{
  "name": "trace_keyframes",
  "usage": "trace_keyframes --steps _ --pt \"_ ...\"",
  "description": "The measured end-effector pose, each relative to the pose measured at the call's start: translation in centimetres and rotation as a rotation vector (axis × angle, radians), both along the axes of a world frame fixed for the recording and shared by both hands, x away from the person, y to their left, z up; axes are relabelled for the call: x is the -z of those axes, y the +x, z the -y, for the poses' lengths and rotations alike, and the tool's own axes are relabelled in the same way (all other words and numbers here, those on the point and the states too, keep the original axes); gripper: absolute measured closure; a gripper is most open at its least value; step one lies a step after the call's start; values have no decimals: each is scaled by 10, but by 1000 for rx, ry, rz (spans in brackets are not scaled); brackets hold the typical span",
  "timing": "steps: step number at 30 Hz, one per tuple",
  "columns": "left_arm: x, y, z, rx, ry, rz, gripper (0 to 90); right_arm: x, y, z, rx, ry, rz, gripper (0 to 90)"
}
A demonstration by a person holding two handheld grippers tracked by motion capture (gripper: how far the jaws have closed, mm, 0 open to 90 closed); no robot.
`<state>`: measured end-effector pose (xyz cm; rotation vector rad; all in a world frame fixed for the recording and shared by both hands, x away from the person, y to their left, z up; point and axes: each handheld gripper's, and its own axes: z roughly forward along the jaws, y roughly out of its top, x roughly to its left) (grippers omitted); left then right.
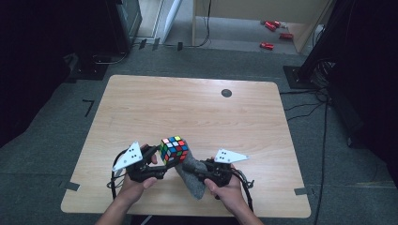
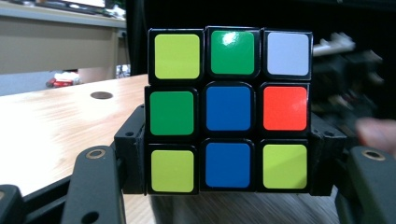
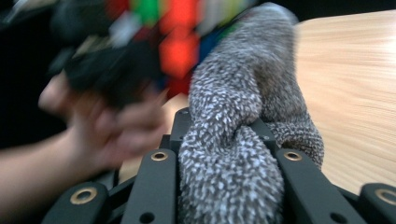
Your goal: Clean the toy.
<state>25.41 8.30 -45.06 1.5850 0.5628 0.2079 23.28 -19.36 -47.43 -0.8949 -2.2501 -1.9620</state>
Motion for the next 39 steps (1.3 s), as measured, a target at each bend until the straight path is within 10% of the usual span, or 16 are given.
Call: trace_keyframes --steps 5,13,18,26,39 --pt "3 5 -3 -79 30 -24 348 -6 -4 -5 -3 -127 88 701" --pt "17 15 1 -217 157 -96 347 -16 18 55 418 -199 106 697" --pt "27 19 11 -277 312 -110 347 -9 28 82 566 -282 88 690" --pt "41 25 25 -277 467 -151 346 9 40 99 637 -336 7 684" --pt "49 30 38 -277 551 -191 343 29 50 114 711 -424 -69 665"
